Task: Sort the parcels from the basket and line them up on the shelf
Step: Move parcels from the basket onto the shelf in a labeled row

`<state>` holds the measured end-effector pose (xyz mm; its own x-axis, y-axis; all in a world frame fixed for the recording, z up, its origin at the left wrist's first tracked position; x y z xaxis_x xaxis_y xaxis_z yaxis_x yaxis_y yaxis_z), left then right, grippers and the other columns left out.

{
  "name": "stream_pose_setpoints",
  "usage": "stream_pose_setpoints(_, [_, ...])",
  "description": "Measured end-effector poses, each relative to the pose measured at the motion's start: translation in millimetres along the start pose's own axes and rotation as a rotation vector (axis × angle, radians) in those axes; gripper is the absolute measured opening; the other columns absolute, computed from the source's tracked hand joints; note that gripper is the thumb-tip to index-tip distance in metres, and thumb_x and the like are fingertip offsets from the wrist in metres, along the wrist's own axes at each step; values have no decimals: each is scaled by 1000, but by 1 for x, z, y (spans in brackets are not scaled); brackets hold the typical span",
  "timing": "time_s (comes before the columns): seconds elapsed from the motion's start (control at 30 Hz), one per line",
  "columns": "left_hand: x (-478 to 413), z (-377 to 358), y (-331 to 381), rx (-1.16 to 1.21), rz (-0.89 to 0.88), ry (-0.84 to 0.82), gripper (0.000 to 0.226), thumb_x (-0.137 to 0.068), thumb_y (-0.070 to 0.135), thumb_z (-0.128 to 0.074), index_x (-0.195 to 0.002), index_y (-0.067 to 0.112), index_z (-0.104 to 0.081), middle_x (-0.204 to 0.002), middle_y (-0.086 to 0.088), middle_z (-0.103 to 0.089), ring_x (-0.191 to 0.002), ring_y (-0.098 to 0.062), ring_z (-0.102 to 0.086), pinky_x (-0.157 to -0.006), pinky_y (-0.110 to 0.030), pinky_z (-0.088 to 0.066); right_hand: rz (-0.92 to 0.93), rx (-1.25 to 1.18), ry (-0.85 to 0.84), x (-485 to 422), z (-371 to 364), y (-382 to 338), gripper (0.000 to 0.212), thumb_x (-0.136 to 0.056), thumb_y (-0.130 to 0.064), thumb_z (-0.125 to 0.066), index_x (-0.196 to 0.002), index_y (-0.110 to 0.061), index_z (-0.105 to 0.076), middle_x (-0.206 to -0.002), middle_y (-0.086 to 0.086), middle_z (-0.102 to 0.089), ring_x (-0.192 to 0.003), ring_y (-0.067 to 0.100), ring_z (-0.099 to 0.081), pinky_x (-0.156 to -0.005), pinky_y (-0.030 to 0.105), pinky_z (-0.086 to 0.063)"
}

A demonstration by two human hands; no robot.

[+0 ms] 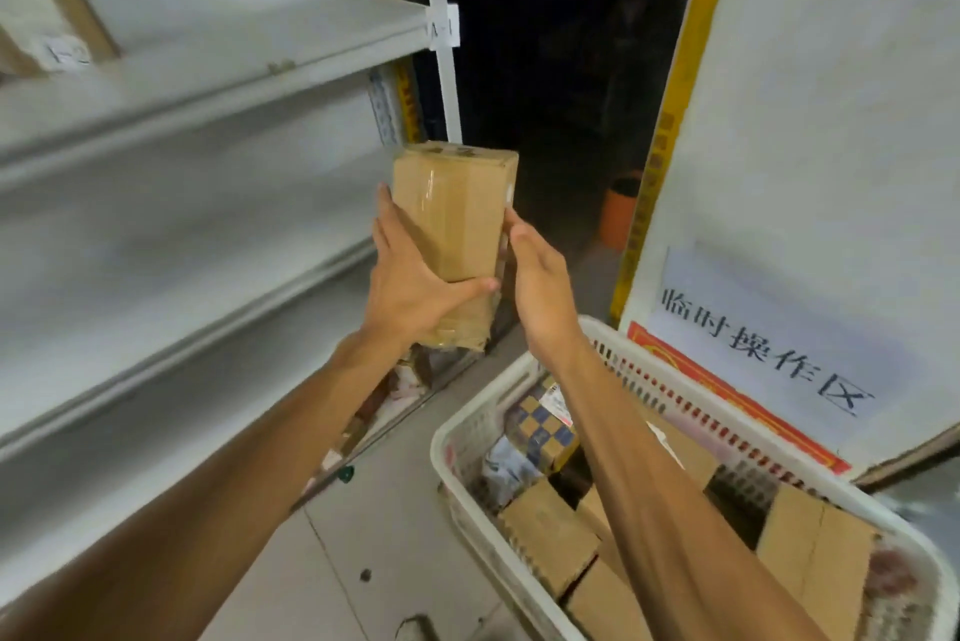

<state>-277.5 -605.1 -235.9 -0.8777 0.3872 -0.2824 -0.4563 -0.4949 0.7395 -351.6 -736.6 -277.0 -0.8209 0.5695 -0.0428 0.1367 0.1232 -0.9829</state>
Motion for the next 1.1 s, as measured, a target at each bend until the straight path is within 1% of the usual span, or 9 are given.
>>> stream_pose_setpoints(0.1, [-2, 38, -5, -104, 23, 129, 151, -48, 52, -89, -150, 15, 16, -148, -10, -16, -135, -28, -31, -108, -43, -33, 10, -59, -87, -4, -40, -7, 39, -105, -27, -34, -140, -21, -52, -137, 1, -58, -125, 13, -55, -105, 37, -47])
stream_pose_setpoints(0.27, [-4, 84, -30, -168, -5, 257, 145, -49, 62, -84, -151, 18, 9, -138, -11, -27, -122, -23, -39, -92, -29, -35, 11, -63, -229, -5, -102, -7, 39, -106, -29, -33, -139, -22, -52, -129, -4, -62, -114, 2, -59, -77, 9, -51])
stream_pose_setpoints(0.43, [-14, 127, -63, -131, 7, 288, 132, -50, 73, -71, -151, 33, 3, -134, -4, -33, -106, -8, -38, -82, -25, -37, 101, 74, -297, -13, -146, 1, 38, -101, -27, -47, -138, -29, -52, -135, -8, -57, -124, 4, -52, -102, 30, -49])
stream_pose_setpoints(0.57, [-25, 161, -89, -24, 26, 299, 131, -46, 74, -70, -150, 37, 1, -136, -2, -35, -111, -7, -39, -83, -20, -36, 172, 185, -372, -13, -188, 3, 48, -96, -27, -57, -142, -34, -45, -149, -9, -43, -131, -5, -37, -111, 29, -38])
stream_pose_setpoints(0.67, [-37, 187, -113, 109, 30, 312, 129, -46, 68, -71, -152, 33, -7, -137, 5, -36, -116, -3, -40, -90, -14, -37, 235, 282, -399, -19, -218, 3, 55, -93, -33, -61, -145, -32, -41, -154, -8, -34, -130, -13, -28, -115, 28, -31])
stream_pose_setpoints(0.73, [-44, 202, -126, 227, 3, 311, 124, -50, 59, -77, -152, 30, -11, -142, 10, -38, -125, -1, -41, -102, -26, -43, 221, 342, -384, -30, -229, 9, 65, -87, -45, -64, -146, -36, -38, -157, -8, -29, -139, -3, -25, -117, 36, -29])
stream_pose_setpoints(0.87, [-51, 229, -141, 409, -52, 280, 113, -60, 40, -78, -152, 23, -15, -135, 31, -42, -127, -1, -47, -95, -22, -49, 88, 185, -367, -42, -248, 24, 81, -80, -43, -74, -148, -41, -30, -145, -8, -47, -127, 5, -49, -101, 40, -51])
stream_pose_setpoints(0.97, [-55, 252, -157, 469, -56, 316, 107, -61, 39, -78, -150, 22, -19, -139, 16, -45, -123, -3, -52, -90, -22, -51, 14, 75, -351, -46, -270, 26, 92, -78, -33, -77, -152, -33, -23, -126, -11, -61, -115, 6, -60, -89, 26, -55])
stream_pose_setpoints(1.1, [-57, 270, -182, 554, 10, 348, 92, -60, 47, -72, -135, 29, -23, -123, -13, -54, -100, -16, -66, -73, -24, -56, -7, 50, -442, -52, -300, 22, 60, -83, -24, -75, -137, -24, -50, -122, -3, -67, -112, 16, -64, -86, 32, -57])
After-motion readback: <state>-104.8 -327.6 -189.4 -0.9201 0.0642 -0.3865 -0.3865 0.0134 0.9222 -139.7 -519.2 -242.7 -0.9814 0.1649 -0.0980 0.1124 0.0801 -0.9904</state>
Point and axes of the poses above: each hand's wrist, its own x-axis away from the middle knuckle, its own z-axis out of the back of the hand, y = z × x, the point moved 10 cm from there along -x, towards the middle knuckle
